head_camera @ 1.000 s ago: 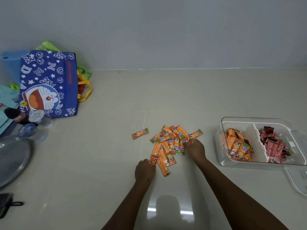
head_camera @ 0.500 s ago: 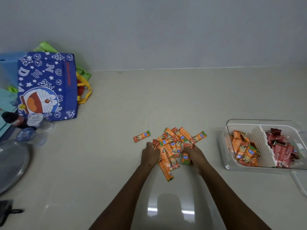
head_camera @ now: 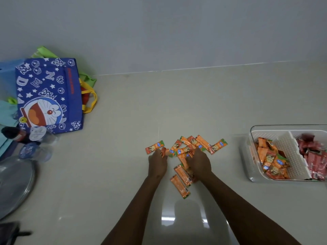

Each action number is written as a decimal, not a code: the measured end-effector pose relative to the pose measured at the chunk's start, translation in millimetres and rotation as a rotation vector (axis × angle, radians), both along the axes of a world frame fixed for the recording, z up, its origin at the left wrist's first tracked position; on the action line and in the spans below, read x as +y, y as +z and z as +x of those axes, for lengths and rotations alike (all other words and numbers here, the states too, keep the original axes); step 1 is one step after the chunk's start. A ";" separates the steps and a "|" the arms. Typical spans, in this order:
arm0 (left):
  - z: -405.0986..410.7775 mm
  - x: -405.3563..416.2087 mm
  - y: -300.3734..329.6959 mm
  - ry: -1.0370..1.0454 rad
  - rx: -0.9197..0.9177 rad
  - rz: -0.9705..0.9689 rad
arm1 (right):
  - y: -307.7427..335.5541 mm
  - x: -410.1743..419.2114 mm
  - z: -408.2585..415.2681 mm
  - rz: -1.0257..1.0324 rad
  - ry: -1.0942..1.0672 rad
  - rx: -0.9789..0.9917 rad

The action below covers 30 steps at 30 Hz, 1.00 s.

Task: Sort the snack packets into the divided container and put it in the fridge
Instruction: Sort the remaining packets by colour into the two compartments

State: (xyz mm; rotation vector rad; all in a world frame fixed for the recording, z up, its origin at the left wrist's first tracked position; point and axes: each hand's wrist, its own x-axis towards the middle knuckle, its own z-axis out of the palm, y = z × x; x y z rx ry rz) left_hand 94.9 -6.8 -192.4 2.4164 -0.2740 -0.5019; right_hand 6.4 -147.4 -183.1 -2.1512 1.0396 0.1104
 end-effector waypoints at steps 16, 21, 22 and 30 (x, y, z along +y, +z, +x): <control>36.3 17.4 -8.8 -0.045 -0.189 0.227 | 27.3 -2.3 -11.1 0.531 -0.237 -0.210; -8.0 31.6 -2.9 -0.058 -0.188 0.002 | 6.8 18.6 7.2 0.102 -0.033 0.036; -16.7 34.8 -1.8 -0.081 -0.173 -0.049 | 4.1 22.5 7.0 0.041 0.008 0.059; -49.8 47.9 -10.9 -0.466 0.072 -0.021 | 28.8 12.8 -11.0 0.317 -0.089 -0.072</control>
